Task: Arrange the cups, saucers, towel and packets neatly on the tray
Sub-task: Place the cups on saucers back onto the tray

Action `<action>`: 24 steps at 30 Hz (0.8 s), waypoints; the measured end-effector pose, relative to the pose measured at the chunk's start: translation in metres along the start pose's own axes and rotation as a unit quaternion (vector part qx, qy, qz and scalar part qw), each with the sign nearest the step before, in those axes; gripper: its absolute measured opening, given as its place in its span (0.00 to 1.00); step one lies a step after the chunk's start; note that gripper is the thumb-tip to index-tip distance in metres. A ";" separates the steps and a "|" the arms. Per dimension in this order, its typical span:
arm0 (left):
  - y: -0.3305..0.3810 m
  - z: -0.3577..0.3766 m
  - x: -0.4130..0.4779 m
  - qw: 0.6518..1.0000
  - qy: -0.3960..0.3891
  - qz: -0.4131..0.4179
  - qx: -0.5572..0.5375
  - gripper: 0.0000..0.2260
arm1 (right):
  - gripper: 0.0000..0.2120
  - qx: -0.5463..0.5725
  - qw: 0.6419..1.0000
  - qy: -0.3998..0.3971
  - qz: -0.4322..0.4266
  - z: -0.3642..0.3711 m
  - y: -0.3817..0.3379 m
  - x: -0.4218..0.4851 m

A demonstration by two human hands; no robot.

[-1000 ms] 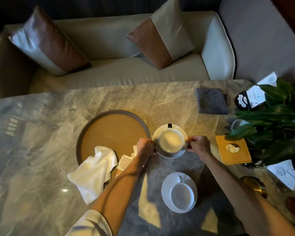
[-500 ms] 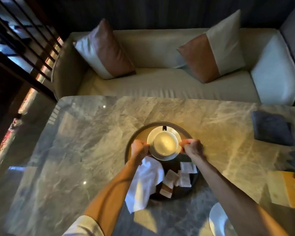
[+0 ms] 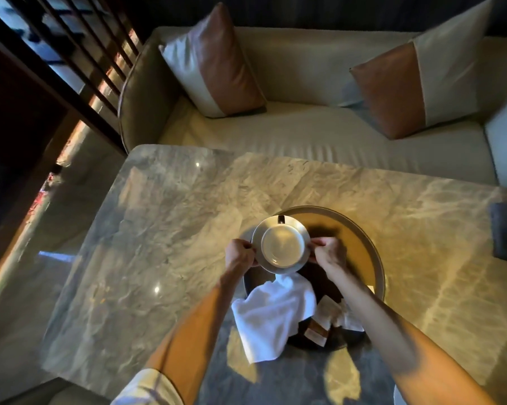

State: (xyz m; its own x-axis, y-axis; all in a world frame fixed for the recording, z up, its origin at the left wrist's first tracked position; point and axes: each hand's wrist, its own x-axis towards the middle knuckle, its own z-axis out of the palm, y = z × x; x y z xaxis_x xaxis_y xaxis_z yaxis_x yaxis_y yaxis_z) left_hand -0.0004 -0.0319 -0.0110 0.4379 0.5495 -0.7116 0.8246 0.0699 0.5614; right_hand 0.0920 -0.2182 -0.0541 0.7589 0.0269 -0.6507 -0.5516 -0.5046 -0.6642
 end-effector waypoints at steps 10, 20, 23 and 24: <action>-0.011 0.007 0.010 1.000 0.007 -0.010 -0.026 0.13 | 0.10 -0.022 1.000 0.018 -0.005 0.000 0.004 0.001; -0.013 0.009 0.012 1.000 0.010 -0.012 -0.014 0.10 | 0.10 -0.024 1.000 0.014 -0.005 0.003 0.008 0.005; -0.013 0.009 0.014 1.000 0.011 -0.009 -0.010 0.09 | 0.11 -0.022 1.000 0.011 -0.003 0.003 0.009 0.006; -0.013 0.009 0.014 1.000 0.010 -0.009 -0.010 0.09 | 0.11 -0.022 1.000 0.009 -0.002 0.003 0.010 0.006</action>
State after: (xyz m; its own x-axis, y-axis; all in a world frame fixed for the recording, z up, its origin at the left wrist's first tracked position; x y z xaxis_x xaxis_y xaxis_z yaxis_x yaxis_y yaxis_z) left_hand -0.0020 -0.0325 -0.0321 0.4155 0.5637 -0.7139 0.8254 0.0962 0.5563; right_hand 0.0903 -0.2206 -0.0652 0.7676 0.0131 -0.6407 -0.5332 -0.5417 -0.6499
